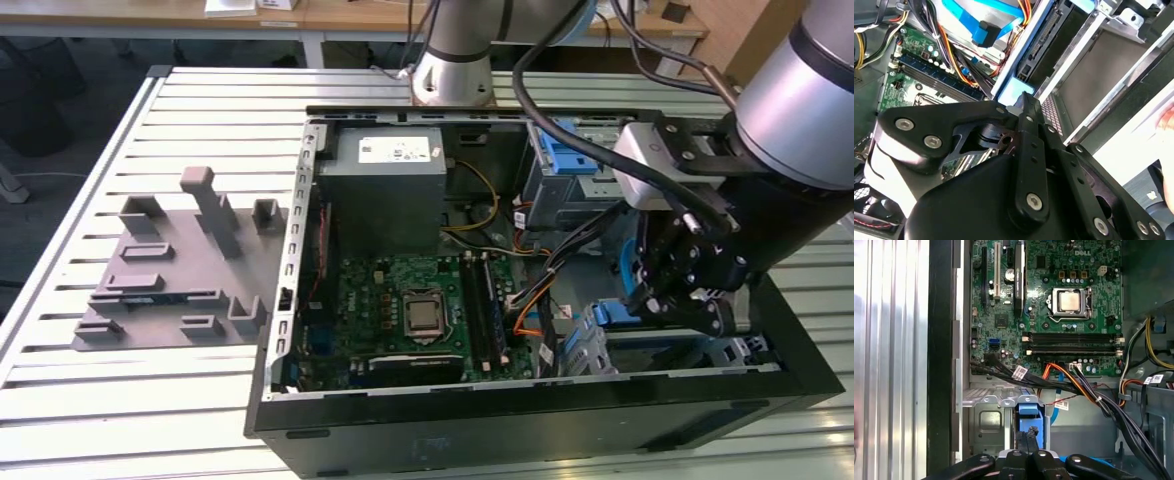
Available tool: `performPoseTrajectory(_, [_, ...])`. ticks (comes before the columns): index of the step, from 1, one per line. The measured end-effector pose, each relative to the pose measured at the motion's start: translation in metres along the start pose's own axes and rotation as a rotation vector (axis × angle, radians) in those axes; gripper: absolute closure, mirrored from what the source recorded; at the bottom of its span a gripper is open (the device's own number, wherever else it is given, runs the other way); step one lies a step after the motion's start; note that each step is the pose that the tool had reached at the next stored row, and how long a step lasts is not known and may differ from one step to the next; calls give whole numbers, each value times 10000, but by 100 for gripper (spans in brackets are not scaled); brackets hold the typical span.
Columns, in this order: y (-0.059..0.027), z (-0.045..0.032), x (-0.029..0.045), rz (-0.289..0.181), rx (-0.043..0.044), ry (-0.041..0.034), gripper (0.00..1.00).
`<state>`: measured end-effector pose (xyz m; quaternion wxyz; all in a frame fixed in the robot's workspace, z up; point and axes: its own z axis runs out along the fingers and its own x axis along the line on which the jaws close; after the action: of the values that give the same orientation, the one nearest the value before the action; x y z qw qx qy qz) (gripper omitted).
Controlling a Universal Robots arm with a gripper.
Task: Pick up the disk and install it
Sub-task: 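Insert the first disk wire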
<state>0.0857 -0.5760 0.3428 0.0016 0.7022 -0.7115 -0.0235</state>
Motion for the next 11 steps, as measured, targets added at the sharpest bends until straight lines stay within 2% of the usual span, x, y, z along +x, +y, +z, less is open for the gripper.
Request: performPoseTrajectory(11, [-195,-6,-3,0,-1,0,89])
